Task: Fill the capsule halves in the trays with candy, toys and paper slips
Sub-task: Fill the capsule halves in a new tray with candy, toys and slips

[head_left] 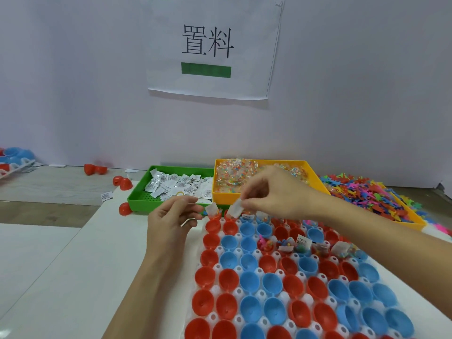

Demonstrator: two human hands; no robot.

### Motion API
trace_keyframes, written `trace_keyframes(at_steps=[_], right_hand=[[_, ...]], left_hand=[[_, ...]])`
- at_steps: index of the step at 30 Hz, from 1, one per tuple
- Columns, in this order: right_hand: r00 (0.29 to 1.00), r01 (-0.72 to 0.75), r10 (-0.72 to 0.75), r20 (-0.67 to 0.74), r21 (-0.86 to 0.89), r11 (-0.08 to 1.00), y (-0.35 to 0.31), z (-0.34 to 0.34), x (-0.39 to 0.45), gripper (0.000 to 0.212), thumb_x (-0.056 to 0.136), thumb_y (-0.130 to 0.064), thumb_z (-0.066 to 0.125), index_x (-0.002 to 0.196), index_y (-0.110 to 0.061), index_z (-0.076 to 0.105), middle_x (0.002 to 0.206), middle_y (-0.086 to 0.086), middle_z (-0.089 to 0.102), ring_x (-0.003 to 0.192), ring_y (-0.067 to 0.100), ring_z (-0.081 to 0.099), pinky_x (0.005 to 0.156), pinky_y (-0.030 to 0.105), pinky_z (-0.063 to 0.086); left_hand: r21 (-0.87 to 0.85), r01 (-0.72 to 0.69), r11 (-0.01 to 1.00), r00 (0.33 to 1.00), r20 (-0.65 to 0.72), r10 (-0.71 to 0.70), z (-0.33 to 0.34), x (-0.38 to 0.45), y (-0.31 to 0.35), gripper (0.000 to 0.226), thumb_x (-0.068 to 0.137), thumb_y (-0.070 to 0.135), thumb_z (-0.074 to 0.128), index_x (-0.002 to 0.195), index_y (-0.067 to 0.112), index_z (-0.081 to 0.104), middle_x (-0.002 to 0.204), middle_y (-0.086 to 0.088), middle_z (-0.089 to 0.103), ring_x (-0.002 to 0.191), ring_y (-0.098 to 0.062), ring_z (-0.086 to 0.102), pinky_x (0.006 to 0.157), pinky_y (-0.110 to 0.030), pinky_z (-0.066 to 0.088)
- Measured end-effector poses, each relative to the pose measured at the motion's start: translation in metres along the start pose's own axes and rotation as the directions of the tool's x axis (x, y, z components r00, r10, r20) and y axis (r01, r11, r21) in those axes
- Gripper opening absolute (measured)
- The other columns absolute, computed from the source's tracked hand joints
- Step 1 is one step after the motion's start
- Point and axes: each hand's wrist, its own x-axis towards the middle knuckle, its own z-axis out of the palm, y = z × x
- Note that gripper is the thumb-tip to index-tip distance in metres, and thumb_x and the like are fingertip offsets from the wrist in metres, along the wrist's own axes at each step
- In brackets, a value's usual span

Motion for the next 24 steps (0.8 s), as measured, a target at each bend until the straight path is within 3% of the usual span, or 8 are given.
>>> trace_keyframes(at_steps=[5,11,15,24], right_hand=[[0.996,0.034,-0.020,0.086,-0.156,0.987,0.012,-0.012,-0.028,0.007,0.086,-0.012,0.075,0.084,-0.017,0.080,0.078,-0.008,0.076,0.071,0.003,0.070,0.070,0.020,0.058],[0.991,0.065,-0.030,0.130,-0.272,0.960,0.019,-0.013,-0.040,0.009,0.088,-0.012,0.073,0.089,-0.016,0.081,0.083,-0.009,0.076,0.075,-0.002,0.067,0.070,0.012,0.053],[0.986,0.067,-0.019,0.166,-0.287,0.956,0.019,-0.011,-0.042,0.009,0.090,-0.016,0.072,0.092,-0.020,0.080,0.085,-0.014,0.074,0.076,-0.003,0.067,0.069,0.012,0.052],[0.963,0.190,-0.093,0.254,-0.391,0.901,0.011,-0.008,-0.048,0.012,0.091,-0.018,0.069,0.094,-0.019,0.080,0.086,-0.009,0.074,0.073,0.002,0.063,0.070,0.013,0.050]], left_hand=[[-0.066,-0.012,0.998,0.992,-0.126,0.004,-0.004,0.002,0.002,0.034,0.091,0.008,0.052,0.066,0.014,0.075,0.068,-0.013,0.068,0.056,-0.016,0.059,0.054,-0.020,0.050],[-0.061,-0.014,0.998,0.994,-0.109,0.007,-0.002,0.003,-0.002,0.031,0.087,0.012,0.053,0.065,0.015,0.074,0.067,-0.013,0.068,0.056,-0.017,0.059,0.054,-0.021,0.050],[-0.050,-0.011,0.999,0.995,-0.099,0.006,-0.003,0.003,-0.003,0.022,0.075,0.018,0.054,0.065,0.015,0.074,0.068,-0.014,0.068,0.056,-0.017,0.060,0.054,-0.022,0.051],[-0.020,-0.007,1.000,0.997,-0.080,0.005,-0.001,0.002,-0.002,0.023,0.072,0.021,0.053,0.065,0.016,0.074,0.068,-0.014,0.068,0.056,-0.018,0.059,0.054,-0.023,0.050]])
